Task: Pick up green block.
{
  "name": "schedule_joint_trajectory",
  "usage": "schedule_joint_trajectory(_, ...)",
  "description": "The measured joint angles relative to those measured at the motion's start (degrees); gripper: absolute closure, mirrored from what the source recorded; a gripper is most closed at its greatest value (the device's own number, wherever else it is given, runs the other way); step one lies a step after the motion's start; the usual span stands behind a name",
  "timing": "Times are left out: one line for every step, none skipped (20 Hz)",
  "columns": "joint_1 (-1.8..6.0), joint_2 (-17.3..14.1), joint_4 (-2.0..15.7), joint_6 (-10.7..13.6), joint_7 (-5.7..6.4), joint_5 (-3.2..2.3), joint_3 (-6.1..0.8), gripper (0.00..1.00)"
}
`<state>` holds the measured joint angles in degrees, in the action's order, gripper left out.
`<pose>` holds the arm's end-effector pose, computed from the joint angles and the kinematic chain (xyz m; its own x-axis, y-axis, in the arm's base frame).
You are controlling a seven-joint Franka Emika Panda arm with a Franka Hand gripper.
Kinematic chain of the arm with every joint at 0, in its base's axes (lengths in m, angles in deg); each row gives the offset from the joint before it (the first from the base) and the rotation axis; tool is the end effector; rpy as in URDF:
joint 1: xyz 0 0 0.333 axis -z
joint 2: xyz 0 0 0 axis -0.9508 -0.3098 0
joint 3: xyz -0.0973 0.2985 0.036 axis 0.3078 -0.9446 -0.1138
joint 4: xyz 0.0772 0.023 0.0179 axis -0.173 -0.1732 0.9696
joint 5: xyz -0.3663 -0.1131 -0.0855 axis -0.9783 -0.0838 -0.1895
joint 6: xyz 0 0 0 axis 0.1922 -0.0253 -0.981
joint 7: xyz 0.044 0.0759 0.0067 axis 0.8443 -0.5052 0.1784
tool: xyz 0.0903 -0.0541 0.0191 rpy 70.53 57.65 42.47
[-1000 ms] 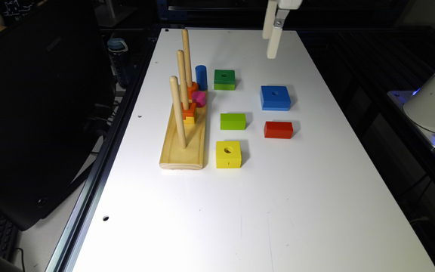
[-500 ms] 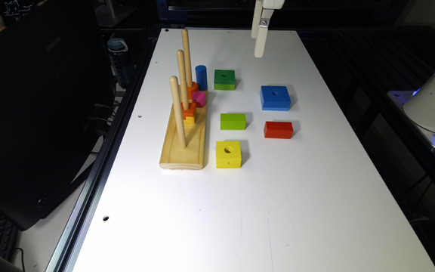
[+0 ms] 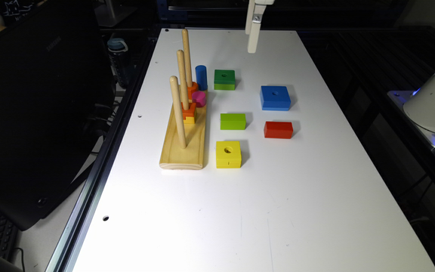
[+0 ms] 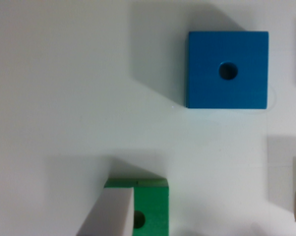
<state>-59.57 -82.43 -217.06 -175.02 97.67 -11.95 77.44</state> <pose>0.4774 -0.1053 0.3191 0.6920 -0.7210 0.0359 -0.7209 -0.6928 -0.0176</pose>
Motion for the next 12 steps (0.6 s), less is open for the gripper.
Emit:
schedule_joint_trajectory(0.17,-0.37,0.42,0.00,-0.16,0.00,0.00,0.00)
schedule_joint_trajectory(0.36,-0.76,0.86,0.02,-0.40,0.00,0.03,0.00)
schedule_joint_trajectory(0.68,-1.29,1.50,0.08,-0.71,0.00,0.04,0.00)
schedule_joint_trajectory(0.98,-1.73,2.00,0.13,-1.03,0.00,0.04,0.00)
schedule_joint_trajectory(1.24,-2.12,2.44,0.17,-1.32,0.00,0.05,0.00)
schedule_joint_trajectory(1.47,-2.47,2.81,0.18,-1.53,0.00,0.05,0.00)
schedule_joint_trajectory(1.58,-2.61,2.98,0.18,-1.63,0.00,0.05,0.00)
schedule_joint_trajectory(1.86,-3.00,3.44,0.22,-1.89,0.00,0.05,0.00)
schedule_joint_trajectory(1.98,-3.18,3.65,0.22,-2.00,0.00,0.06,0.00)
schedule_joint_trajectory(2.22,-3.39,3.96,0.23,-2.27,-0.01,0.09,0.00)
schedule_joint_trajectory(2.57,-3.62,4.29,0.26,-2.64,-0.01,0.10,0.00)
schedule_joint_trajectory(2.93,-3.94,4.67,0.30,-2.98,-0.01,0.10,0.00)
